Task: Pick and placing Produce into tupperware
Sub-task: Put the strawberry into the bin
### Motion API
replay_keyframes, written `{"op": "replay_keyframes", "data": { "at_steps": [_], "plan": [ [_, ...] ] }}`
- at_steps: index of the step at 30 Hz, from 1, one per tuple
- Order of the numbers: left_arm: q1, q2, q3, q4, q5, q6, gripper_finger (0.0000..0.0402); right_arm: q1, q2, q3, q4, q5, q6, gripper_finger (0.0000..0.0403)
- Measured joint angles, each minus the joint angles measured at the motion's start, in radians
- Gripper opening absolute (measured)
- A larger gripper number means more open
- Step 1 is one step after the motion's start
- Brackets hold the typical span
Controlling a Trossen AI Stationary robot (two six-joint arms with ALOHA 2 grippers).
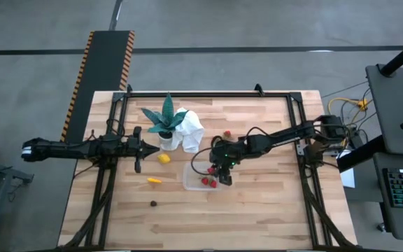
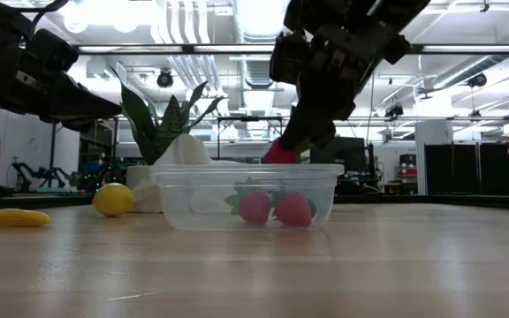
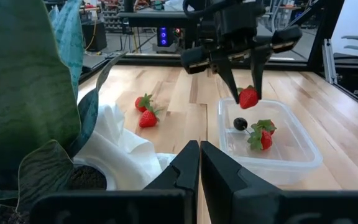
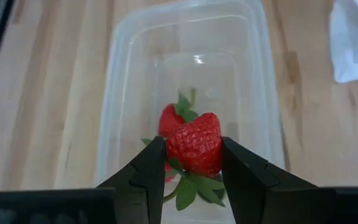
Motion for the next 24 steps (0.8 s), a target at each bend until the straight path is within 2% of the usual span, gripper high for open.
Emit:
{"op": "replay_keyframes", "data": {
  "at_steps": [11,19,24],
  "plan": [
    [0.000,0.000,0.000,-0.001,0.000,0.000,0.0000,0.000,0.000,-0.002,-0.003,-0.006,0.000,0.0170],
    [0.000,0.000,0.000,-0.001,0.000,0.000,0.0000,-0.001,0.000,-0.003,-0.003,-0.001,-0.021,0.0166],
    [0.000,0.000,0.000,-0.001,0.000,0.000,0.0000,-0.021,-0.026,-0.003,-0.008,0.066,-0.083,0.0159]
  ]
}}
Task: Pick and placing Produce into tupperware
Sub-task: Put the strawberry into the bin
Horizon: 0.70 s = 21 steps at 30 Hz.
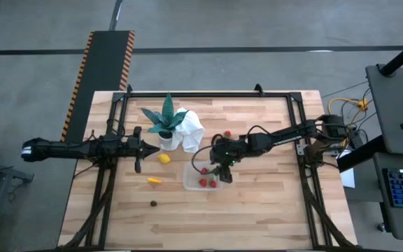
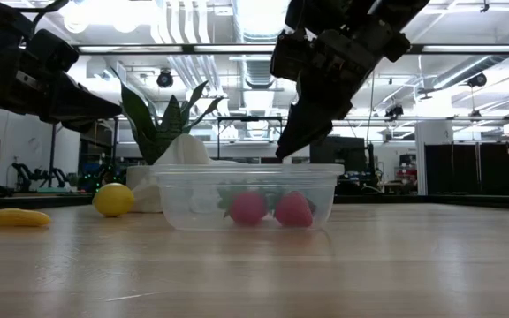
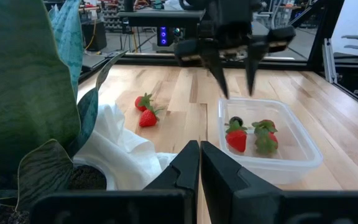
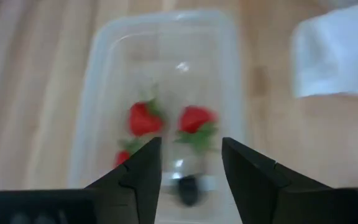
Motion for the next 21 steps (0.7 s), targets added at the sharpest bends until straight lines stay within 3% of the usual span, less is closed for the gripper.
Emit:
{"op": "replay_keyframes", "data": {
  "at_steps": [10,15,21],
  "plan": [
    [0.000,0.000,0.000,0.000,0.000,0.000,0.0000,-0.070,-0.129,0.000,-0.082,0.304,-0.168,0.0143],
    [0.000,0.000,0.000,-0.001,0.000,0.000,0.0000,-0.159,-0.159,0.000,-0.126,0.311,-0.182,0.0138],
    [0.000,0.002,0.000,-0.001,0.000,0.000,0.0000,-0.239,-0.132,-0.010,-0.166,0.246,-0.280,0.0141]
  ]
}}
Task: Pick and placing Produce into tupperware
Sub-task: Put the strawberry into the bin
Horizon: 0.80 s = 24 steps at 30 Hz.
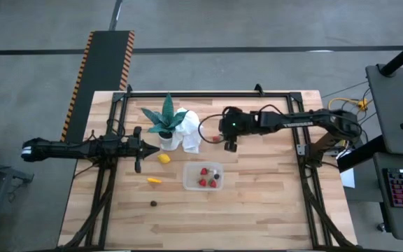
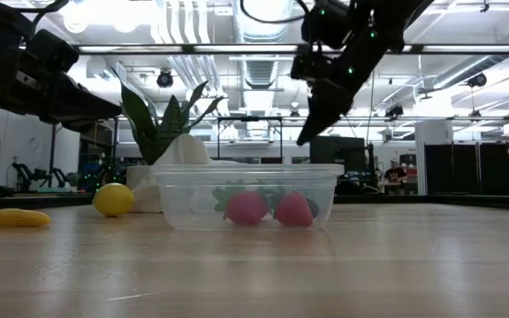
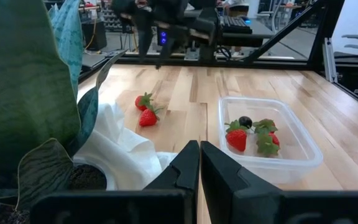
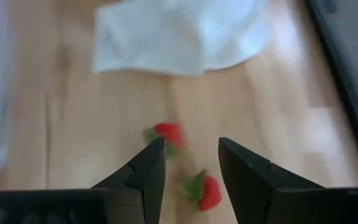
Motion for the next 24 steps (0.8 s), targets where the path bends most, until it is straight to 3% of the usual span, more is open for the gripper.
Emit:
{"op": "replay_keyframes", "data": {
  "at_steps": [4,24],
  "plan": [
    [0.000,0.000,0.000,-0.001,0.000,0.000,0.0000,0.003,0.027,-0.013,-0.016,-0.078,-0.041,0.0138],
    [0.000,0.013,0.000,-0.004,0.000,-0.001,0.0000,0.024,0.147,-0.018,0.023,-0.082,-0.018,0.0130]
  ]
}}
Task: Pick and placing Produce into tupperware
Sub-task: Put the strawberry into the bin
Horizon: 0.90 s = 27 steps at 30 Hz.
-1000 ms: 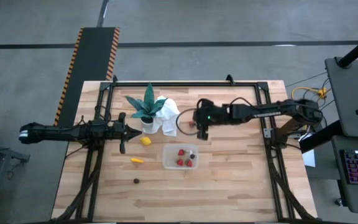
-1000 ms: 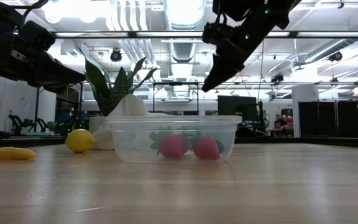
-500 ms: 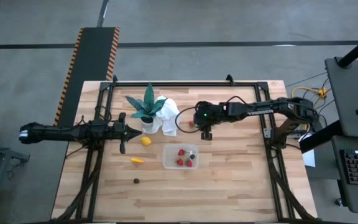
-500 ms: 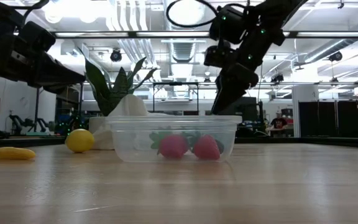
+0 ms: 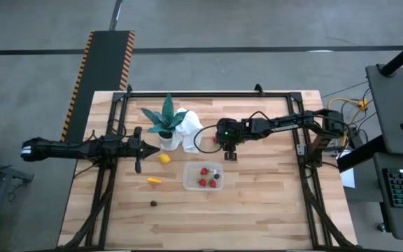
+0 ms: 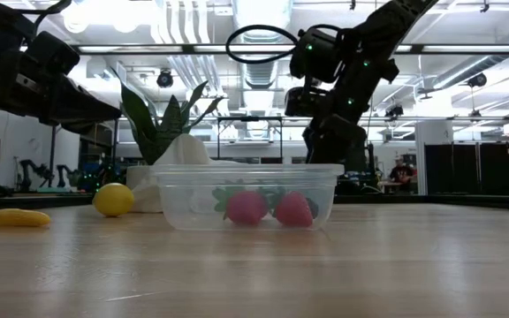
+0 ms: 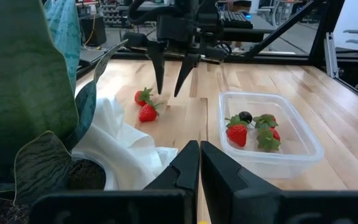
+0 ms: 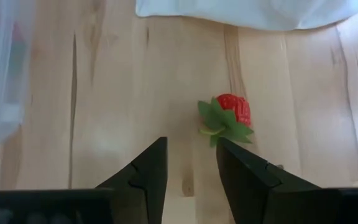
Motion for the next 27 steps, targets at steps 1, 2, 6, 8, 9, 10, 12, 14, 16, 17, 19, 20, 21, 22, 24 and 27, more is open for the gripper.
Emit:
{"op": "replay_keyframes", "data": {
  "at_steps": [1,2,6,8,9,10,12,14,16,17,19,20,21,22,24,27],
  "plan": [
    [0.000,-0.001,0.000,0.000,0.000,0.000,0.0000,0.000,0.000,0.000,0.004,0.000,0.025,0.0129],
    [0.000,-0.001,0.000,0.001,0.000,0.000,0.0000,0.000,0.000,0.000,0.009,0.000,0.055,0.0128],
    [0.000,-0.001,0.000,0.002,0.000,0.000,0.0000,0.000,-0.001,0.017,0.011,0.000,0.166,0.0125],
    [0.000,0.000,0.000,0.002,0.000,0.000,0.0000,0.000,-0.001,0.026,0.010,0.000,0.227,0.0126],
    [0.000,-0.001,0.000,0.002,0.000,0.000,0.0000,0.000,-0.001,0.028,0.010,0.001,0.267,0.0126],
    [0.000,-0.001,0.000,0.002,0.000,0.000,0.0000,0.000,-0.001,0.029,0.010,0.004,0.305,0.0127],
    [0.000,-0.001,0.000,0.002,0.000,0.000,0.0000,-0.003,-0.001,0.030,0.006,0.005,0.347,0.0128],
    [0.000,-0.001,0.000,0.002,0.000,0.000,0.0000,-0.003,-0.001,0.032,-0.007,0.008,0.366,0.0127],
    [0.000,-0.001,0.000,0.002,0.000,0.000,0.0000,-0.003,-0.001,0.034,-0.020,0.008,0.368,0.0125],
    [0.000,-0.001,0.000,0.002,0.000,0.000,0.0000,-0.003,0.001,0.034,-0.020,0.008,0.376,0.0124],
    [0.000,-0.001,0.000,0.001,0.000,0.000,0.0000,-0.003,0.012,0.034,-0.018,0.008,0.391,0.0123],
    [0.000,-0.001,0.000,0.001,0.000,0.000,0.0000,-0.003,0.017,0.031,-0.022,0.013,0.392,0.0123],
    [0.000,-0.001,0.000,0.001,0.000,0.000,0.0000,-0.003,0.024,0.030,-0.024,0.025,0.393,0.0123],
    [0.000,0.001,0.000,0.001,0.000,0.000,0.0000,-0.003,0.027,0.030,-0.018,0.031,0.393,0.0124],
    [0.000,0.001,0.000,0.000,0.000,0.000,0.0000,-0.003,0.028,0.030,-0.021,0.034,0.392,0.0125],
    [0.000,-0.001,0.000,0.000,0.000,0.000,0.0000,-0.003,0.027,0.030,-0.009,0.034,0.400,0.0124]
  ]
}}
